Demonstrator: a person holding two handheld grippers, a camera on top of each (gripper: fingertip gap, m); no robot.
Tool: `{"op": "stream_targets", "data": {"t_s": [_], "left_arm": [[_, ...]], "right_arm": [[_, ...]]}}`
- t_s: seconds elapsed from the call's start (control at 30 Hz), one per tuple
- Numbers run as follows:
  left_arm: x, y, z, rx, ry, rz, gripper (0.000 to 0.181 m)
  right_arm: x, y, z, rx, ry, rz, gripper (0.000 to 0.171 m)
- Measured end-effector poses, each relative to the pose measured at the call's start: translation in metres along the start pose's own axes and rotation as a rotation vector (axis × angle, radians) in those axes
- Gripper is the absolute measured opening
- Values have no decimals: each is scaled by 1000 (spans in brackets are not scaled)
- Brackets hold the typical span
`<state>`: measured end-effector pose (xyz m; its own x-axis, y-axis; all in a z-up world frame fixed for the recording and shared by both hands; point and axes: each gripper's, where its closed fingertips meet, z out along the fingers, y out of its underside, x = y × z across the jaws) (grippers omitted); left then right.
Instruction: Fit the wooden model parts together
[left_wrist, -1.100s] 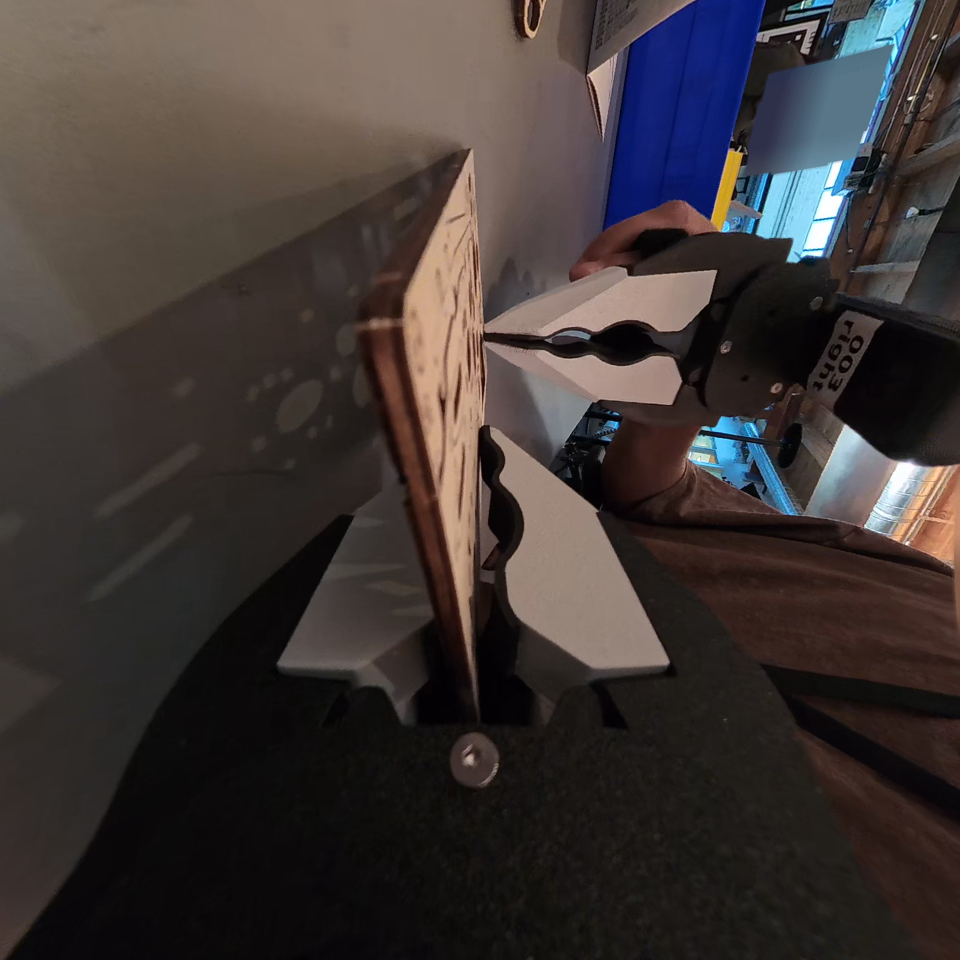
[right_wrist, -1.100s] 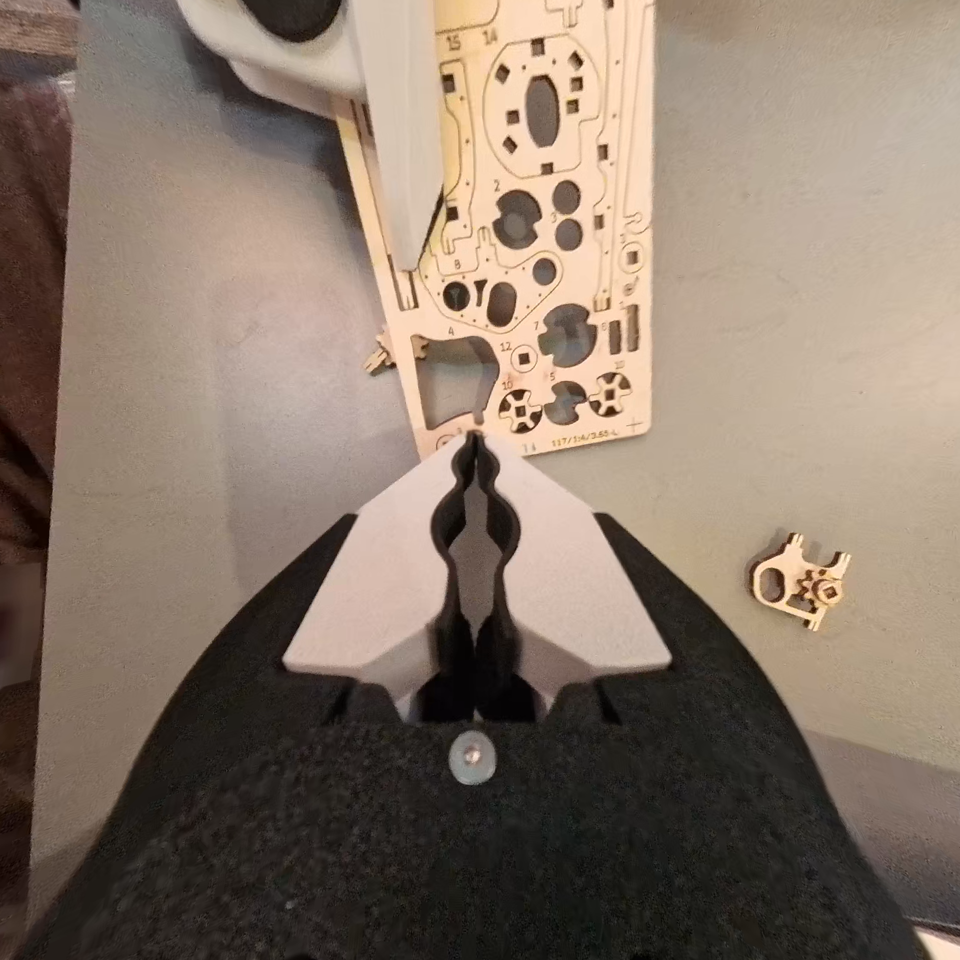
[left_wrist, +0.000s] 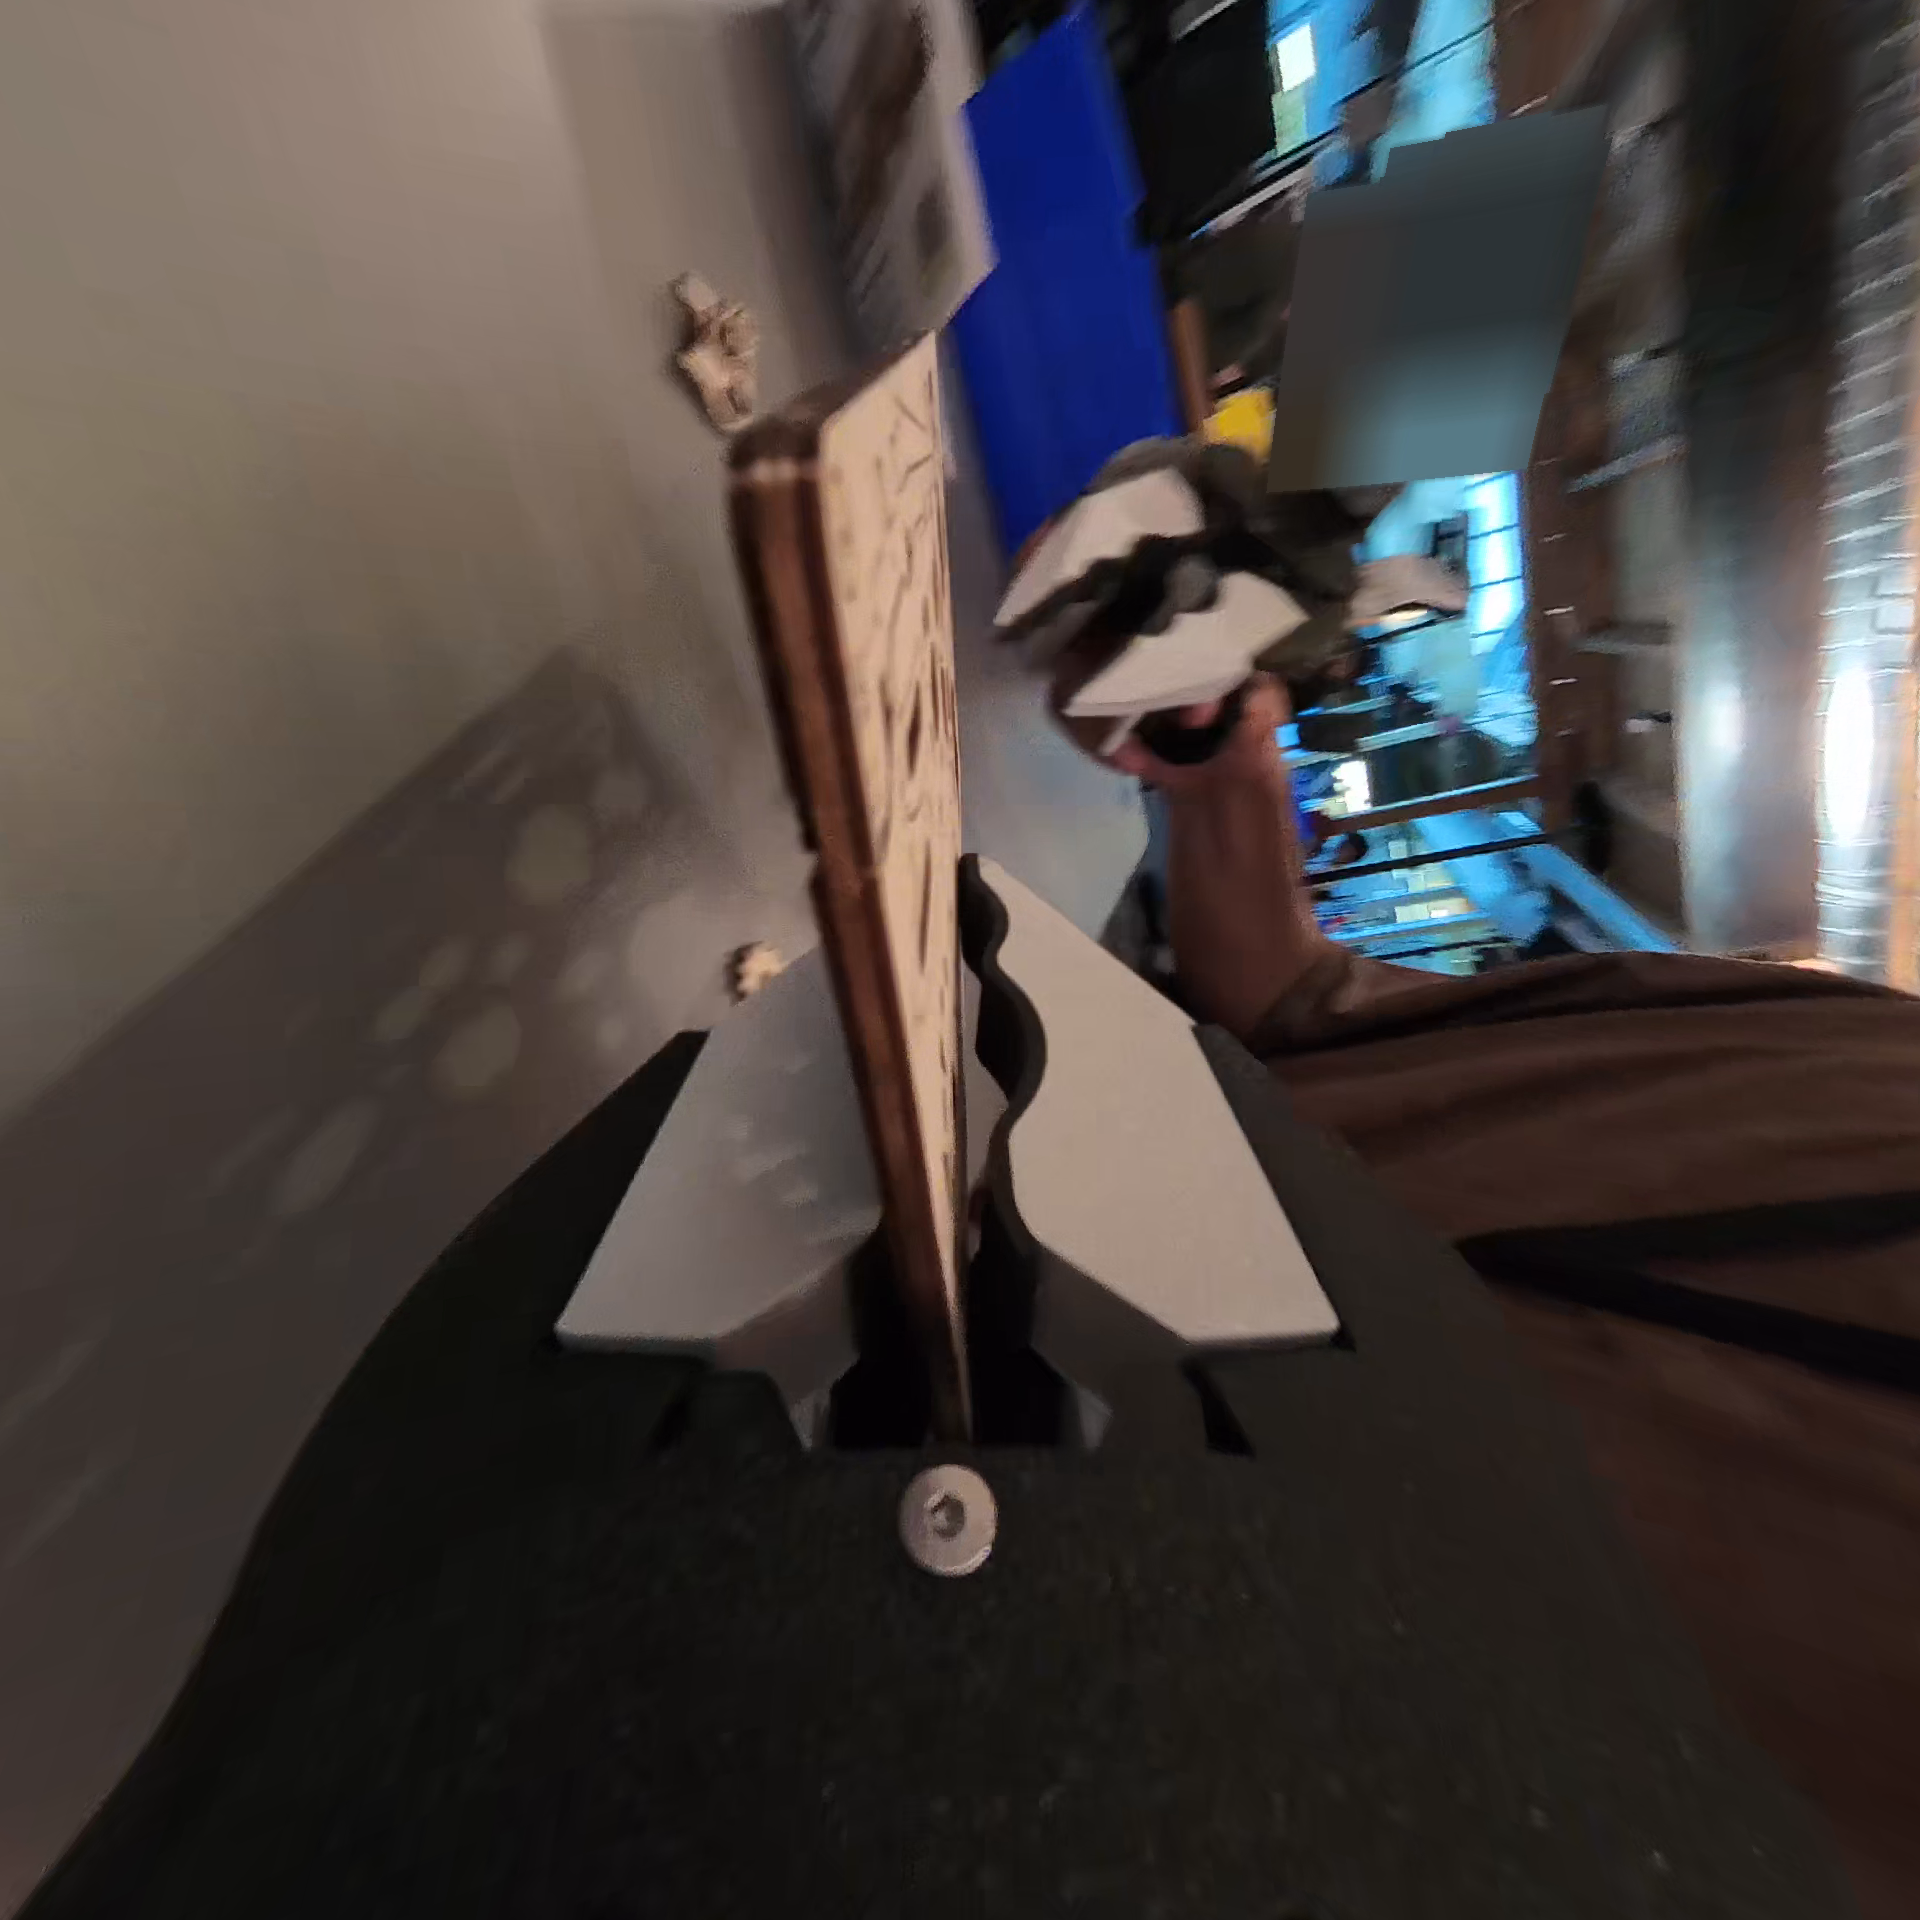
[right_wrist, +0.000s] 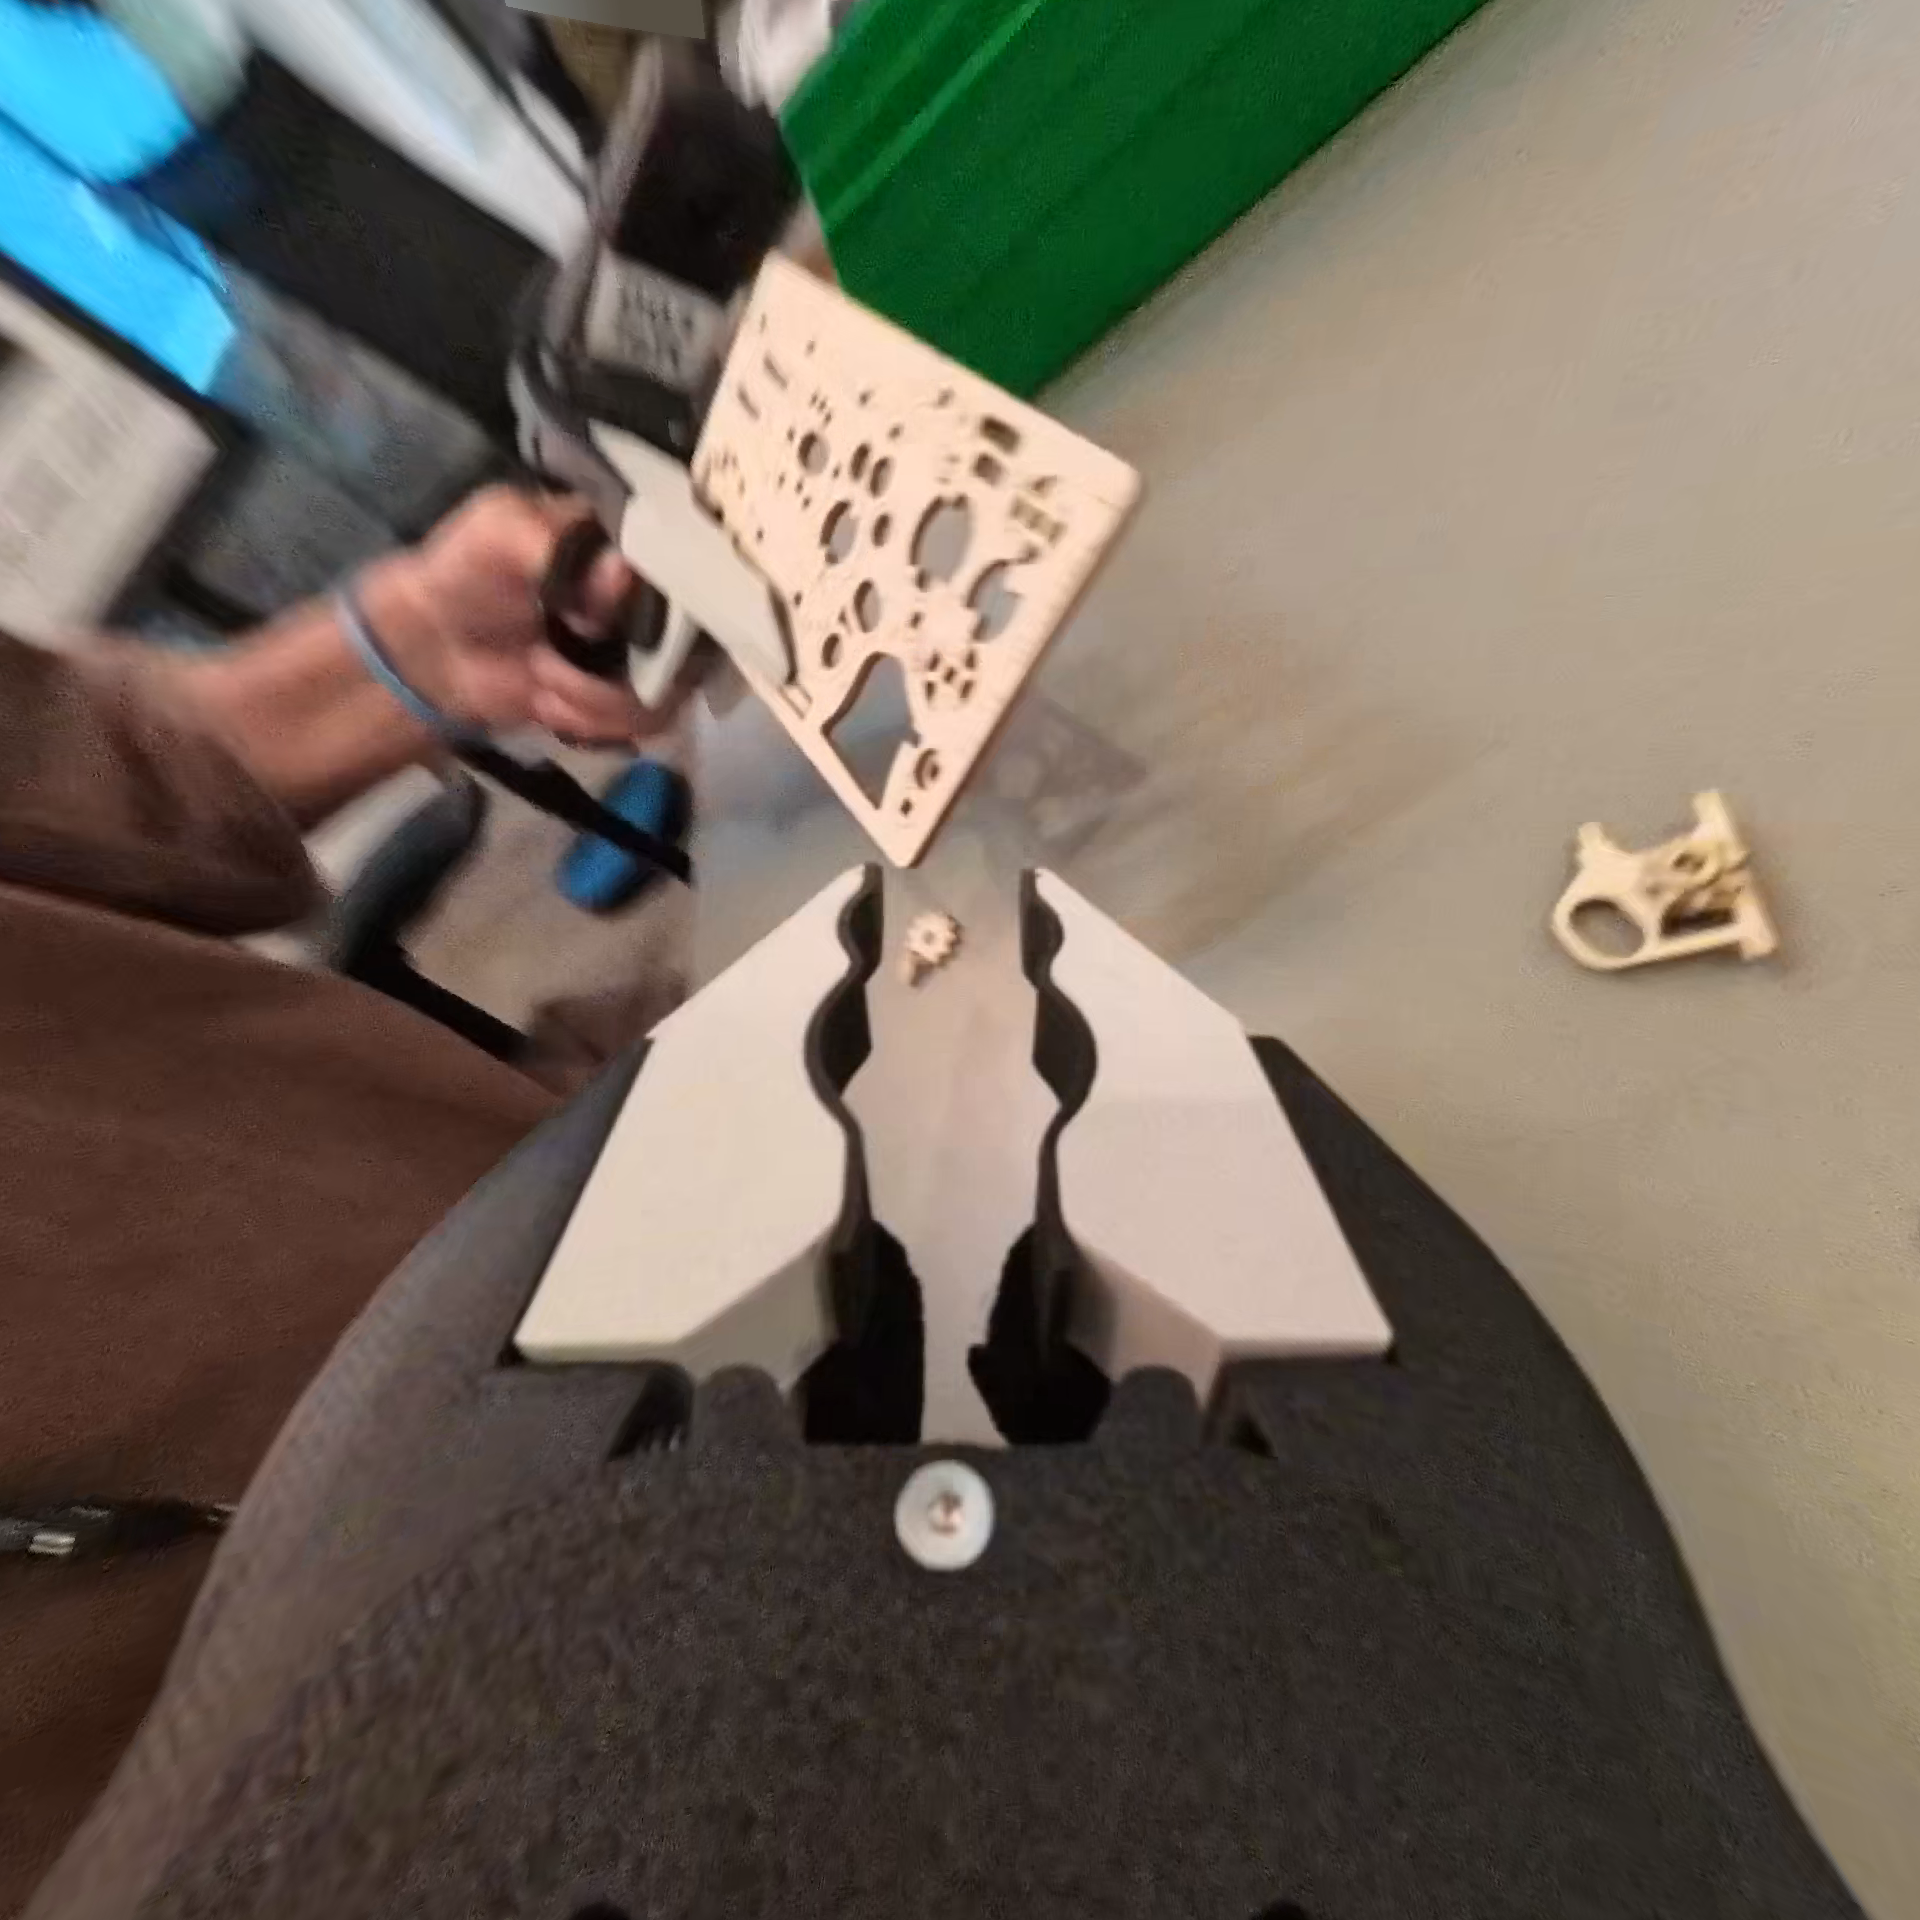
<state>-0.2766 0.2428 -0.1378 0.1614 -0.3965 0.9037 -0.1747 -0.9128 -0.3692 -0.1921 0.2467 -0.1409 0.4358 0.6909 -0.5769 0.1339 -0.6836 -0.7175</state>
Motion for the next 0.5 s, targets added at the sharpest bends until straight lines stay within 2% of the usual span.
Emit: {"op": "stream_targets", "data": {"t_s": [0.1, 0.17, 0.23, 0.5], "left_arm": [[28, 4, 6, 33, 119, 105, 1], [39, 10, 12, 38, 160, 143, 1], [44, 13, 15, 54, 187, 148, 3], [42, 22, 17, 41, 137, 207, 2]], "right_arm": [[-35, -8, -5, 165, -246, 217, 26], [-49, -12, -6, 232, -329, 289, 21], [-49, -13, -9, 266, -329, 313, 8], [-45, -5, -7, 213, -249, 299, 4]]}}
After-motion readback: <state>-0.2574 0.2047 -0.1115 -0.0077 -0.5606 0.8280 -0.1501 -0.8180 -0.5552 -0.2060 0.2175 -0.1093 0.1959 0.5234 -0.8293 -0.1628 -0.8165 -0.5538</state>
